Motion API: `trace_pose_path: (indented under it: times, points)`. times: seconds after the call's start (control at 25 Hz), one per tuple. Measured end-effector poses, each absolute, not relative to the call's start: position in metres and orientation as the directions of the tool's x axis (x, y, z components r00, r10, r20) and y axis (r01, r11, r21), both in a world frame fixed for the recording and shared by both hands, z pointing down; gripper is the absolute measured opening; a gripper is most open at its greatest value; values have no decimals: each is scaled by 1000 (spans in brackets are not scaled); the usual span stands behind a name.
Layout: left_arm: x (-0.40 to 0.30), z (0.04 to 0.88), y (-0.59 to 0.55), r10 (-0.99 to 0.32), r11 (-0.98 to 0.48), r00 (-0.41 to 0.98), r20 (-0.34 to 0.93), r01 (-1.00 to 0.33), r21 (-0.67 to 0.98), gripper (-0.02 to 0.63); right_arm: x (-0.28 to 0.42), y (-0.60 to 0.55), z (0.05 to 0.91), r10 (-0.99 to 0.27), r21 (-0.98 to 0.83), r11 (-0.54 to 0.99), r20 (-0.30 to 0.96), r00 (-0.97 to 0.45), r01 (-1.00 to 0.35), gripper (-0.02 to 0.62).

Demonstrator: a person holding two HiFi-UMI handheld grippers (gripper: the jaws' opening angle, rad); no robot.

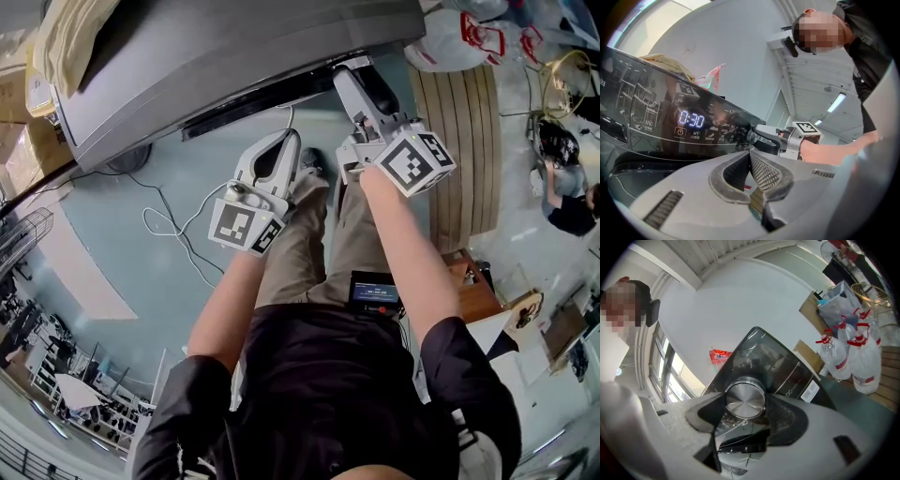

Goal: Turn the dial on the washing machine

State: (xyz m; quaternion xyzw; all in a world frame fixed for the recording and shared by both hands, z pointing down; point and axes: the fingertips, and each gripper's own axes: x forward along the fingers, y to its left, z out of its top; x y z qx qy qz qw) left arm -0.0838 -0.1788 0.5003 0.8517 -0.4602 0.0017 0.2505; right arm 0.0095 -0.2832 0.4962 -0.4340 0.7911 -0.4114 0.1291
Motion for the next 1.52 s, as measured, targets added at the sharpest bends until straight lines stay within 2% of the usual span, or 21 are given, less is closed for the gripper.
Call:
trace_pose_path:
  times: [0.36,1.52]
  points:
    - [-84,503,-178,-783,-447,574,238,-786,427,-6,10,-285,498,-783,-885,219,93,-615,-412,273]
    - [-86,503,-182,-784,-448,573,237,-788,424,-6,15,-282,509,-803,-999,-9,34,-595,-45,273]
